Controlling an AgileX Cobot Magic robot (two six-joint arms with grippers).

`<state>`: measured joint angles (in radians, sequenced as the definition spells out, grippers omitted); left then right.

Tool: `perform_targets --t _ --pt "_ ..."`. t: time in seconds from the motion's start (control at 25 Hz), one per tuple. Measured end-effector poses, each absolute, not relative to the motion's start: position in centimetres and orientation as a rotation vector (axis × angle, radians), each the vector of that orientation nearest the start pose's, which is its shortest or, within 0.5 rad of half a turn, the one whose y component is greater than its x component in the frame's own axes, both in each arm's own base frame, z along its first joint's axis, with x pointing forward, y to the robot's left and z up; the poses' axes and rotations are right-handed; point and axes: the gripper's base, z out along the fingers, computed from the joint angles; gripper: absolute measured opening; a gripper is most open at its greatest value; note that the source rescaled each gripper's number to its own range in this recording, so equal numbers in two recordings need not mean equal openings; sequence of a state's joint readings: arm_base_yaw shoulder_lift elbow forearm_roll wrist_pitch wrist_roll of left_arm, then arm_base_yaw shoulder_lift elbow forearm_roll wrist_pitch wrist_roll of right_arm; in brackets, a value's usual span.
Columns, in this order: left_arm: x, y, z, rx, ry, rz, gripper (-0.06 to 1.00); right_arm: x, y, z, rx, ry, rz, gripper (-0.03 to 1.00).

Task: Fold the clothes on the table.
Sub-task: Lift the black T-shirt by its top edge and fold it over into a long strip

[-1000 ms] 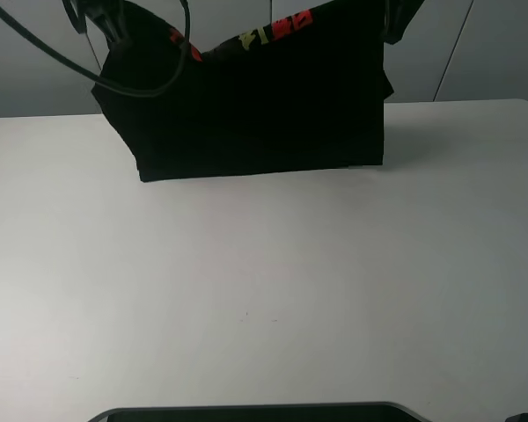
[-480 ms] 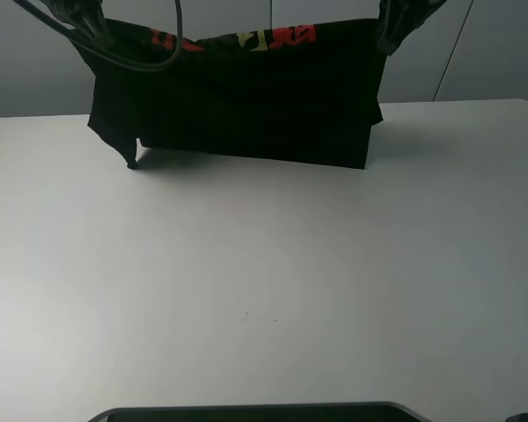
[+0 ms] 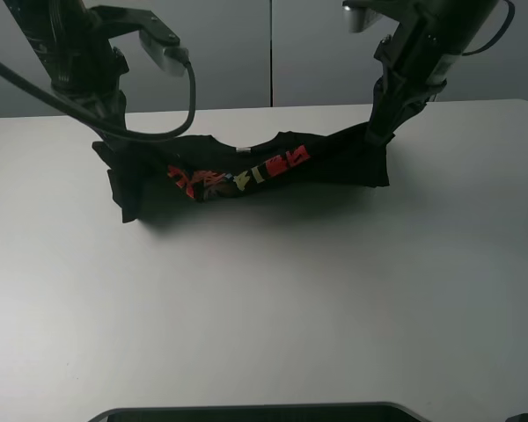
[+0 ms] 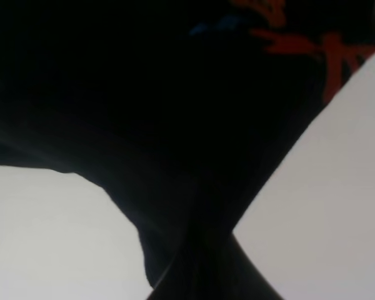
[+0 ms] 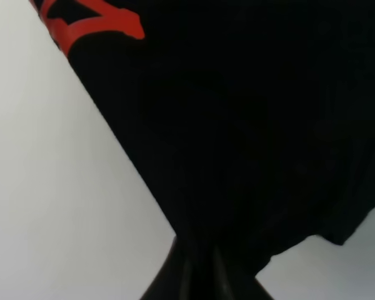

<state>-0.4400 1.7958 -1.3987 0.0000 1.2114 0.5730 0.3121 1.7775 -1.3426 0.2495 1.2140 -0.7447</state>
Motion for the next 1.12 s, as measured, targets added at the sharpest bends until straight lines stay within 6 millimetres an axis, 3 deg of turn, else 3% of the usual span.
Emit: perform_targets --t 0.12,0.24,0.56,0.84,1.12 --pt "29.8 -14.0 21.2 1.596 2.803 -0.011 0.0 30.1 11.9 21.3 -1.458 2.807 0.389 0.0" --pt "28.3 -13.4 19.5 1.639 2.869 -0.044 0.0 28.4 11.4 19.3 -1.487 2.893 0.428 0.0" --pt "27.1 -13.5 19.3 1.646 2.88 -0.138 0.0 27.0 10.9 17.5 -1.487 2.944 0.44 0.0" --pt "27.6 -13.2 19.2 1.72 2.8 -0.068 0.0 28.6 11.2 17.2 -1.389 2.814 0.336 0.0" --pt "30.9 -13.5 19.3 1.666 2.436 0.199 0.0 31.6 11.6 17.5 -1.246 2.539 0.154 0.0"
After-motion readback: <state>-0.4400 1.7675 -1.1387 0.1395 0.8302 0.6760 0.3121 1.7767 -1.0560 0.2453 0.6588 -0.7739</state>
